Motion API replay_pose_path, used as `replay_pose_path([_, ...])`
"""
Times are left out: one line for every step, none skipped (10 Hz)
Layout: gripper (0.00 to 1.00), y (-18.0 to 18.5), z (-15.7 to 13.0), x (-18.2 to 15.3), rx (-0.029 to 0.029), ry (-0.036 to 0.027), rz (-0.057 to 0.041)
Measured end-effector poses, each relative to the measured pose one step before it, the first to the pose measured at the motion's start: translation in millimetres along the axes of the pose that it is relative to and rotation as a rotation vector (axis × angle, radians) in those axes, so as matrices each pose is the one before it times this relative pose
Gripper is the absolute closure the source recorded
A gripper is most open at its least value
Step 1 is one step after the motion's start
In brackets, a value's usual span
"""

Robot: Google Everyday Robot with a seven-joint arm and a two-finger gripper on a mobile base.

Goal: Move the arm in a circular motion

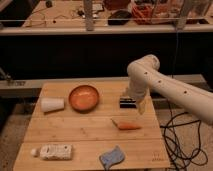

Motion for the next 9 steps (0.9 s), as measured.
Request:
replay_pose_path([0.20, 0.76, 0.46, -5.49, -0.00298, -0.00321, -0.01102])
replay_pose_path([0.20, 1.55, 0.44, -5.54, -0.00311, -0.00085, -0.00958])
replay_pose_path([0.20, 2.31, -0.02, -1.38, -0.00178, 0.00063, -0.00227])
replay_pose_path([0.20, 2.92, -0.24, -3.19, -0.00125, 0.00036, -0.00290])
replay_pose_path([0.20, -0.03, 0.73, -5.10, 0.00002, -0.00072, -0.00869])
replay_pose_path([0.20, -2.05, 0.48, -6.00, 0.00060, -0.00087, -0.01035])
replay_pose_path([0.20, -2.17, 0.43, -5.29, -0.00162, 0.00189, -0.00945])
replay_pose_path([0.20, -3.87, 0.38, -5.22, 0.00083, -0.00148, -0.00796])
replay_pose_path([0.20, 0.55, -0.30, -0.77, -0.00166, 0.00184, -0.00289])
